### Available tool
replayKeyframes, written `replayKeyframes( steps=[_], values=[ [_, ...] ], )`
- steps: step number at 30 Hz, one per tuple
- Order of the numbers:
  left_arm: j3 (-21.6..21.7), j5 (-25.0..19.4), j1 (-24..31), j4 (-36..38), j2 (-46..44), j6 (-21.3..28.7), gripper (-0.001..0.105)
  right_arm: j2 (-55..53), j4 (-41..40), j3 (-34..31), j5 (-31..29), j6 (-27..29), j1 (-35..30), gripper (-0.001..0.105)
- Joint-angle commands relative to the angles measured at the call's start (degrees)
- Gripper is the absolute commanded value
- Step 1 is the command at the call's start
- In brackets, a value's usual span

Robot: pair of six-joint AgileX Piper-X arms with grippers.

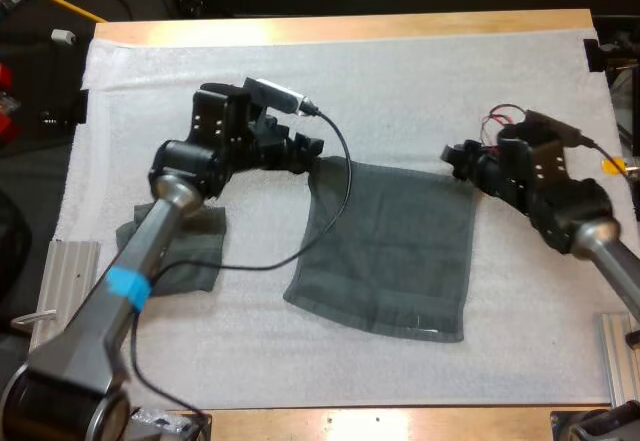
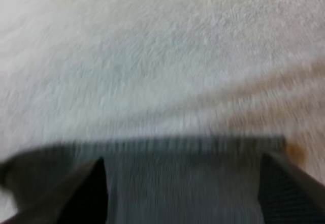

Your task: Pick towel from pile, fold and stack

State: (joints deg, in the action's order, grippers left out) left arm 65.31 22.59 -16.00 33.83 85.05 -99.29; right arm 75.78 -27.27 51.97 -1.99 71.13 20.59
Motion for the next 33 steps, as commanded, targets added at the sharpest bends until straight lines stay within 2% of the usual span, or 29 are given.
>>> replayKeyframes(
  steps=[1, 7, 10, 20, 26, 28, 33],
  values=[
    [0.36, 0.27, 0.02, 4.97, -2.48, 1.08, 0.059, -3.31, -5.71, 0.56, 1.25, 1.18, -0.32, 0.062],
    [0.36, -0.6, 0.02, 17.85, -10.84, 1.07, 0.059, -12.9, -22.91, 0.56, 1.99, 1.18, -0.32, 0.062],
    [0.36, -1.46, 0.02, 22.24, -14.83, 1.07, 0.059, -17.42, -28.67, 0.56, 1.99, 1.18, -0.32, 0.062],
    [-0.36, -1.47, 0.02, 32.38, -24.08, 1.07, 0.059, -31.56, -39.44, 0.56, 2.36, 1.18, -0.32, 0.062],
    [-6.18, -1.47, -0.12, 35.09, -31.3, 0.16, 0.059, -37.68, -46.33, 0.56, 7.53, 1.18, -0.32, 0.062],
    [-9.6, -1.47, -0.12, 35.32, -34.87, -1.03, 0.059, -39.25, -49.63, 0.56, 9.18, 1.38, -0.32, 0.062],
    [-16.76, -1.47, -0.12, 35.32, -41.16, -2.77, 0.059, -41.2, -52.08, 0.32, 10.8, 2.45, -0.32, 0.062]
  ],
)
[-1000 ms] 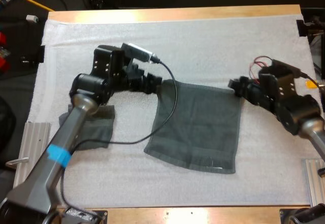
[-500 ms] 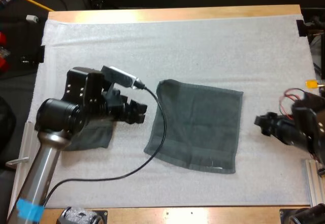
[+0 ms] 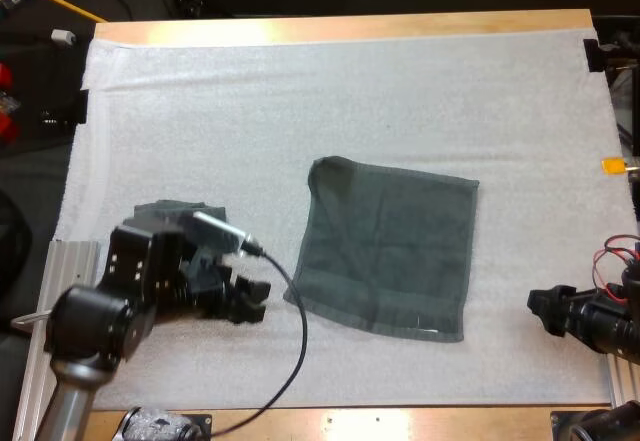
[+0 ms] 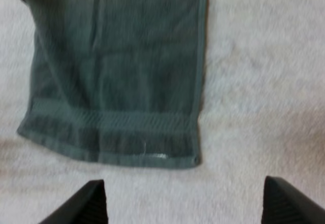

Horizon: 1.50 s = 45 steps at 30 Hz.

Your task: Pick towel from pile, fold and stack

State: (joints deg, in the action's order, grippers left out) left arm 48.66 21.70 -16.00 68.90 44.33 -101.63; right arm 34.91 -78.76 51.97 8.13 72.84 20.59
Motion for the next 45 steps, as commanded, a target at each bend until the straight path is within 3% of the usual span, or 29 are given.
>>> replayKeyframes(
  steps=[1, 7, 10, 18, 24, 45],
  values=[
    [-1.39, -0.58, -0.12, 0.24, -1.5, -0.97, 0.059, -0.56, -0.66, -0.04, 1.32, 0.74, -0.32, 0.062],
    [-6.13, -0.42, -0.12, 0.41, -5.17, -2.24, 0.059, -0.76, -0.18, -5.54, 7.44, 1.11, -0.32, 0.062],
    [-7.12, -0.42, -0.12, 0.41, -5.3, -2.24, 0.059, -0.76, 2.54, -9.27, 7.57, 0.89, -0.32, 0.062],
    [-7.21, -0.03, -0.12, -0.57, -5.3, -2.24, 0.059, -0.29, 14.1, -18.22, 16.41, -5.27, -0.32, 0.062],
    [-7.21, -0.03, -0.12, -0.56, -5.3, -2.24, 0.059, 3.46, 22.87, -23.26, 17.77, -8.85, -0.32, 0.062],
    [-7.21, -0.03, -0.12, -0.68, -5.3, -2.24, 0.059, 22.98, 33.82, -26.48, 20.69, -8.87, -0.32, 0.062]
  ],
)
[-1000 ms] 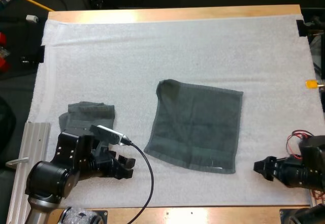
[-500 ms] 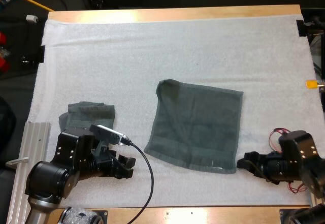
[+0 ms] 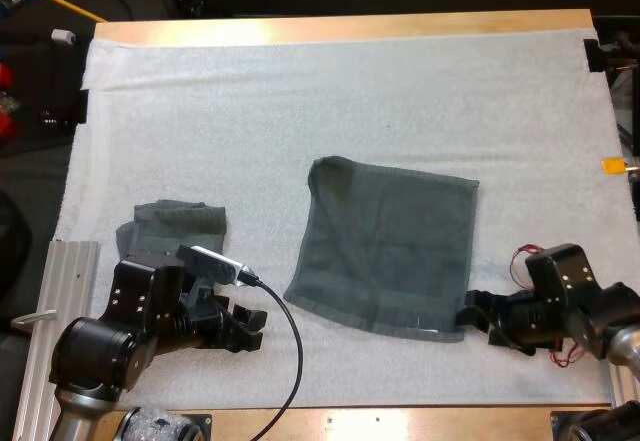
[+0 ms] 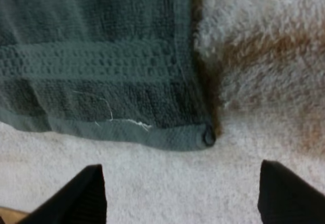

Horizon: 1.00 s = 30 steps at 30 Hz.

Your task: Pick towel from pile, fold and stack

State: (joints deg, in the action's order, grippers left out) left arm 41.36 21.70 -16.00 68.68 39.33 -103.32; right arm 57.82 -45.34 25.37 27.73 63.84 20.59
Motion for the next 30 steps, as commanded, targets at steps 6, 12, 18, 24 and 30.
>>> replayKeyframes(
  steps=[6, 12, 18, 24, 30],
  values=[
    [0.1, -0.03, -0.12, -0.9, -0.3, -0.56, 0.059, 5.0, 4.58, 0.15, 1.41, -1.34, 3.38, 0.062],
    [0.1, -0.03, -0.12, -0.79, -0.3, -0.56, 0.059, 8.74, 10.48, 0.15, -7.22, -9.8, 8.89, 0.062],
    [0.1, 1.33, -0.12, -0.79, -0.3, -0.56, 0.059, 10.98, 12.07, 0.15, -8.03, -12.69, 9.11, 0.062],
    [0.1, 1.34, -0.12, -0.79, -0.3, -0.56, 0.059, 13.59, 11.94, -0.48, -6.97, -12.69, 9.11, 0.055],
    [0.1, 1.34, -0.12, -0.79, -0.3, -0.56, 0.059, 13.63, 11.98, -2.11, -5.88, -12.69, 9.11, 0.032]
  ],
)
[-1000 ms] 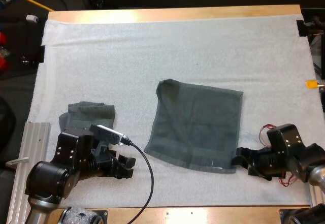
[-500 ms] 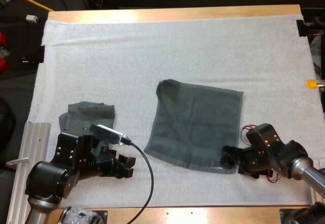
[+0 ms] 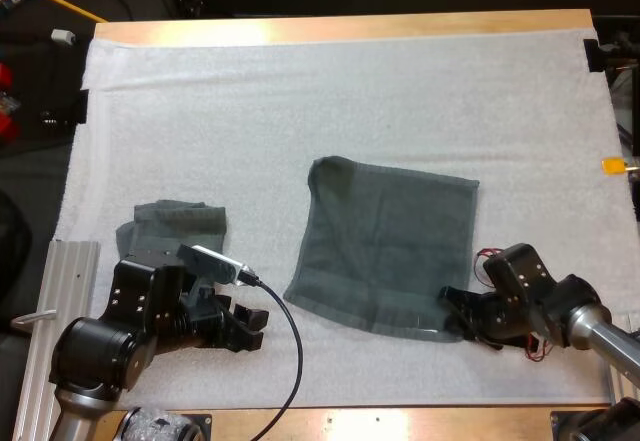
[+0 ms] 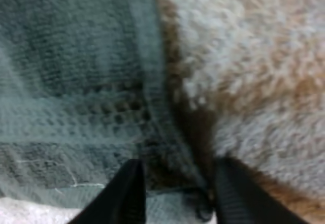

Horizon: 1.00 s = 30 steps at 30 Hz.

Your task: Pick towel from pile, fold and stack

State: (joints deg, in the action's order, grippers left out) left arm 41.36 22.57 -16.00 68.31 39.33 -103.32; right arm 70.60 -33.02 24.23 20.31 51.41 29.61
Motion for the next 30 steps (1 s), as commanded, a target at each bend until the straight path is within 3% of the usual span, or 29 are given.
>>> replayKeyframes(
  steps=[1, 5, 11, 14, 16, 28, 30],
  values=[
    [0.1, 0.47, -0.12, -0.42, -0.3, -0.56, 0.059, 0.84, -0.34, -1.43, 2.01, -0.26, 0.1, 0.033],
    [0.1, 0.47, -0.12, -0.42, -0.3, -0.56, 0.059, 0.84, -0.34, -2.7, 2.38, -0.26, 0.1, 0.039],
    [0.1, 0.47, -0.12, -0.42, -0.3, -0.56, 0.059, 0.84, -0.34, -3.85, 2.63, -0.26, 0.29, 0.037],
    [0.1, 0.47, -0.12, -0.42, -0.3, -0.56, 0.059, 0.84, 0.61, -3.84, 1.54, -0.26, 1.59, 0.022],
    [0.1, 0.47, -0.12, -0.42, -0.3, -0.56, 0.059, 0.84, 1.56, -3.84, -0.01, -0.26, 3.51, 0.002],
    [0.1, 0.47, -0.12, -3.44, 1.55, 3.31, 0.059, -1.99, -0.85, -3.08, -8.3, -0.06, 13.64, 0.0],
    [0.1, 2.03, -0.12, -4.36, 2.72, 3.2, 0.059, -3.63, -2.69, -2.61, -10.17, -0.06, 15.09, 0.0]
  ],
)
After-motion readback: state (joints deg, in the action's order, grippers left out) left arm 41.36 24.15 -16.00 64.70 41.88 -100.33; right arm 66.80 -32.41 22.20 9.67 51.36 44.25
